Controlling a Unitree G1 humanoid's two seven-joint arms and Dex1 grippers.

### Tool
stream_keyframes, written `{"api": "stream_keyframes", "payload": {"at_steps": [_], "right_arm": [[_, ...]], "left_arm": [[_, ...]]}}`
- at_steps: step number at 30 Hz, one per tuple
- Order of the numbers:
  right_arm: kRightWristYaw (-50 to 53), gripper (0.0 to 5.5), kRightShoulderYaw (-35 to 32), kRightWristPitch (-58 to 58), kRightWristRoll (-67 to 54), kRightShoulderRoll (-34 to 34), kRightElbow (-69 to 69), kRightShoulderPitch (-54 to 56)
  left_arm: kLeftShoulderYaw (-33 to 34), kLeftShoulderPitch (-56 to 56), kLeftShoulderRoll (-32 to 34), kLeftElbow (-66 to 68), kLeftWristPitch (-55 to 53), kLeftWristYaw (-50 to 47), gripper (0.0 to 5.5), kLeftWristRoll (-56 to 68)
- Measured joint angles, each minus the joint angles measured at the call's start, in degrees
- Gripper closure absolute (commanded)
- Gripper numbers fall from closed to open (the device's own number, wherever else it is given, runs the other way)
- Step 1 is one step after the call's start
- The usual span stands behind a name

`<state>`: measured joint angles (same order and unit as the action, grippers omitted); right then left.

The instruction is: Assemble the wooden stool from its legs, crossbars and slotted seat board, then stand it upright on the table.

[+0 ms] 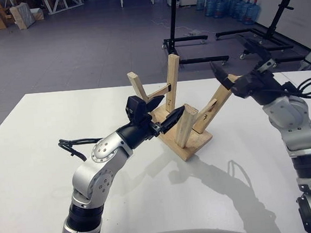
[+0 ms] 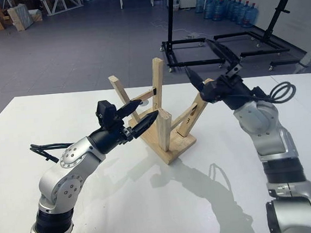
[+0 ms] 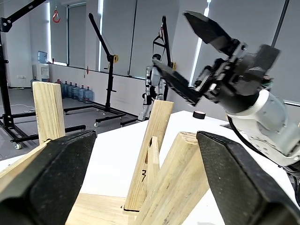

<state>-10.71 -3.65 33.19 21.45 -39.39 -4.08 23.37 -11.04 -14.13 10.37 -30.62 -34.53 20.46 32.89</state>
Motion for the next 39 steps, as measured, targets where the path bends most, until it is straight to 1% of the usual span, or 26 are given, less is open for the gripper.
{"api": "stream_keyframes", "payload": {"at_steps": [3,5,7,11,14,17,20,22,24,25,27,29,34,36,37,39], "right_arm": [[-0.7,1.48,4.0,-0.7,4.9,-0.5,-4.3,0.3],[-3.1,1.48,8.1,-1.6,9.2,-1.7,-7.9,-1.0],[-6.1,1.48,10.7,-3.2,10.1,-3.3,-7.6,-2.7],[-9.4,1.48,12.1,-6.2,7.7,-4.7,-3.5,-4.7],[-9.4,1.48,12.2,-6.6,7.1,-4.7,-3.1,-4.9],[-6.6,1.48,11.8,-6.0,6.3,-3.7,-3.3,-5.1],[-4.2,1.48,10.3,-4.3,2.5,-0.8,-3.2,-5.9],[-2.5,1.48,5.8,-5.5,-6.0,2.7,-2.1,-4.6],[0.2,1.48,-0.9,-8.9,-16.1,6.0,-1.7,0.0],[1.0,1.48,-3.8,-9.8,-19.8,6.6,-1.8,2.8],[1.2,1.48,-6.2,-12.2,-22.9,6.7,-3.2,5.8],[0.9,1.48,-7.3,-14.6,-23.7,6.3,-9.3,8.8],[-5.6,1.48,-6.4,-11.3,-23.1,3.7,-37.4,20.7],[-9.6,1.48,-5.6,-11.7,-23.0,3.6,-47.8,26.2],[-14.5,1.48,-5.6,-12.1,-23.7,3.8,-54.3,29.4],[-18.4,1.48,-5.7,-11.7,-24.6,4.8,-59.2,31.6]], "left_arm": [[-0.1,0.0,-0.2,0.0,0.0,0.0,1.61,0.0],[-0.1,0.0,-0.3,0.0,0.0,-0.1,1.61,0.0],[-0.3,0.0,-0.4,0.0,0.0,-0.2,1.61,0.0],[-0.4,0.2,-0.4,0.1,-0.1,-0.4,1.61,-0.1],[-0.4,0.2,-0.5,0.1,-0.1,-0.5,1.61,0.0],[-0.4,0.2,-0.6,0.1,0.0,-0.5,1.61,0.0],[-0.4,0.2,-0.5,0.0,0.2,-0.1,1.61,0.0],[-0.3,0.2,-0.5,0.0,0.6,0.4,1.61,0.1],[-0.2,0.1,-0.2,0.1,0.6,0.7,1.61,0.1],[0.0,0.1,0.0,0.2,0.6,0.8,1.61,0.1],[0.2,0.1,0.2,0.5,0.7,1.0,1.61,0.1],[0.2,-0.1,0.2,0.7,0.7,1.3,1.61,0.0],[0.2,-0.3,0.2,0.9,0.8,1.8,1.61,0.3],[0.2,-0.5,0.2,0.9,0.6,1.9,1.61,0.4],[0.2,-1.0,0.3,1.2,0.1,2.1,1.61,0.6],[0.3,-1.5,0.5,1.5,-0.3,2.6,1.61,1.0]]}}
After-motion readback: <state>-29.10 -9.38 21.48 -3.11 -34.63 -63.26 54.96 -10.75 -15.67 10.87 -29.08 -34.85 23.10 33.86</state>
